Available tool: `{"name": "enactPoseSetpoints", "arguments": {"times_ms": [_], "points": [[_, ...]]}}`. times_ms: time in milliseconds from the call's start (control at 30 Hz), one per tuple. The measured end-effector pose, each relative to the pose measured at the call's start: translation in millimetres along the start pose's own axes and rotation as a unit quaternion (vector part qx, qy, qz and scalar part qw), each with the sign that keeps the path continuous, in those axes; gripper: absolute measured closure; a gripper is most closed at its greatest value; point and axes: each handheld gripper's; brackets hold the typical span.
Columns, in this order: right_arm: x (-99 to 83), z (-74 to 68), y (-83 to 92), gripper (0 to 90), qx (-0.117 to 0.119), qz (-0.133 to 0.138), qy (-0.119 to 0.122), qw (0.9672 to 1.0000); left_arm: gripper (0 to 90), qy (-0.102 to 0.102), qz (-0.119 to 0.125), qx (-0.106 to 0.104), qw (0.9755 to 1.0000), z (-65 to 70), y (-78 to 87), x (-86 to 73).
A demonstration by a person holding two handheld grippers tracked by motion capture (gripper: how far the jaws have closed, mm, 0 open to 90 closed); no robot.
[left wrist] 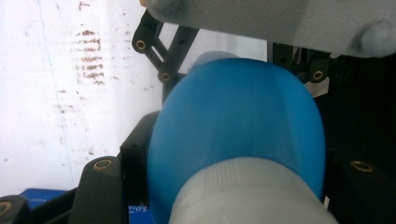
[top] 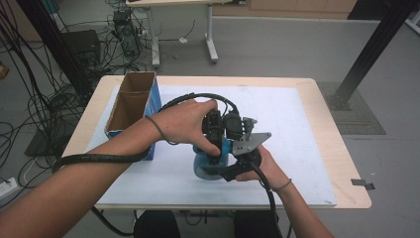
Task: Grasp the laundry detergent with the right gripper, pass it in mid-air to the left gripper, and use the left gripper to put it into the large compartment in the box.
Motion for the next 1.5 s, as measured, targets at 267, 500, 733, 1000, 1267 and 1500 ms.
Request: {"name": "enactPoseSetpoints", "arguments": {"times_ms": [267,500,733,1000,1267,1500], "points": [[-5.6,-1.0,1.5,37.4,-0.006,0.013,-0.018,0.9997,38.5,0.005,0.002,0.003,1.0000,-0.4,0.1,-1.6],[-7.9,-3.7,3.8,21.3,-0.019,0.013,-0.035,0.9991,38.5,0.007,-0.001,-0.003,1.0000,-1.3,-1.5,-0.1],[-14.1,-3.3,5.8,6.4,-0.022,0.015,-0.063,0.9976,38.4,0.008,-0.002,-0.003,1.0000,-1.5,-2.3,1.5],[-24.8,-4.1,10.0,3.2,-0.025,0.015,-0.074,0.9968,38.4,0.011,0.005,-0.002,0.9999,0.0,1.4,1.5],[-31.6,-4.8,11.4,3.1,-0.029,0.010,-0.079,0.9964,38.3,0.012,0.002,0.000,0.9999,1.3,5.0,3.5],[-31.8,-3.9,14.1,3.2,-0.034,0.009,-0.077,0.9964,38.3,0.016,0.006,0.004,0.9998,3.7,13.8,3.2]]}}
Point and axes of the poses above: each handheld gripper's, and its own axes: y roughly backward along the jaws, x roughly out of its top, z roughly to its right, and after that the axes turned 15 degrees about -x, right-handed
